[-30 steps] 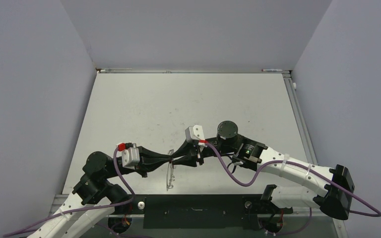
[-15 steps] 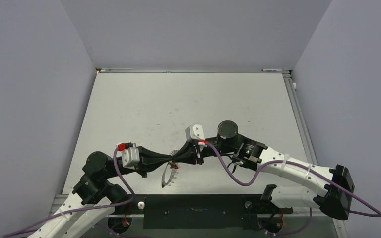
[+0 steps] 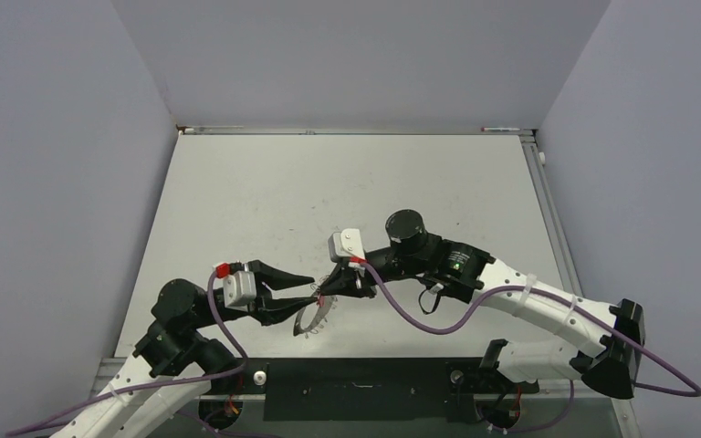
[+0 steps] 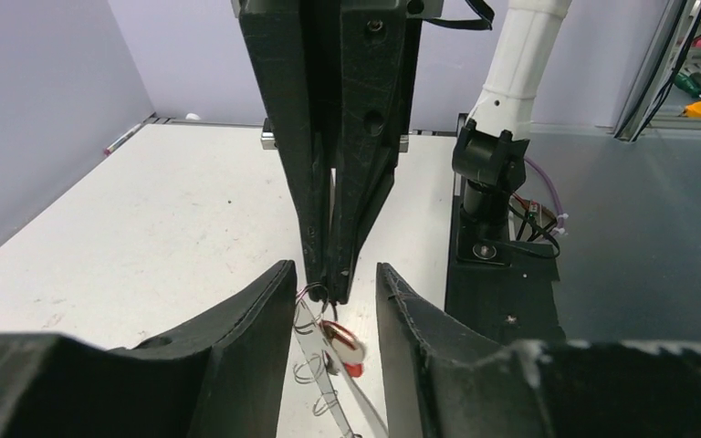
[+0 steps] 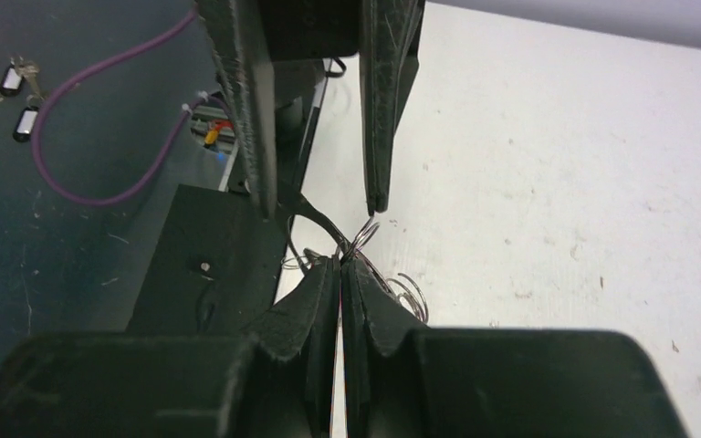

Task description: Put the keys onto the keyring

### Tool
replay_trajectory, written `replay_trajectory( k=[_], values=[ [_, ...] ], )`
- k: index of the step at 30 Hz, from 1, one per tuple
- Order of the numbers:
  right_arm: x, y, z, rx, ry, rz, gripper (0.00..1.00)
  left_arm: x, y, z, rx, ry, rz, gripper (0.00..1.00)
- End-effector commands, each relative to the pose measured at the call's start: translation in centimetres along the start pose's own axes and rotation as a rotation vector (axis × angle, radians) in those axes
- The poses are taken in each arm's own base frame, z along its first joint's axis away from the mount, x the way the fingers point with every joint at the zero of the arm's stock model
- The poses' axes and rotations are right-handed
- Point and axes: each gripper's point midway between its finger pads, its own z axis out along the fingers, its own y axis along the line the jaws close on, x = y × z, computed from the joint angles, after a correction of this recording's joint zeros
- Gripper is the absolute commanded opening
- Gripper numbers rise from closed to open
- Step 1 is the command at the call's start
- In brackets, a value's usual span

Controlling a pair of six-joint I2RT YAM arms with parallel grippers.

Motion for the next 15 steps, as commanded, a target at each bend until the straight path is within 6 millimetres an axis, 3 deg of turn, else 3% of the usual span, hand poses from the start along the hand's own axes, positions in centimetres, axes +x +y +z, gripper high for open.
replay_trajectory(
  k=[1,5,10,15],
  values=[
    [0.6,-1.2,-1.5,0.055,0.147,-0.031,0.05,-2.1,0.2,-0.2,-0.018,-0.065,0.056,0.37],
    [2.3,-2.3,-2.0,0.167,0.311,0.028,0.05,-2.1,0.5,-0.3,-0.04,-0.063,0.066,0.39],
    [5.4,-0.9,-2.0,0.221,0.581,0.09,0.05,-2.0,0.8,-0.4,-0.053,-0.056,0.072,0.39],
    [5.3,-0.4,-2.6,0.233,0.616,0.155,0.05,-1.7,1.0,-0.3,-0.056,-0.041,0.067,0.39]
  ],
)
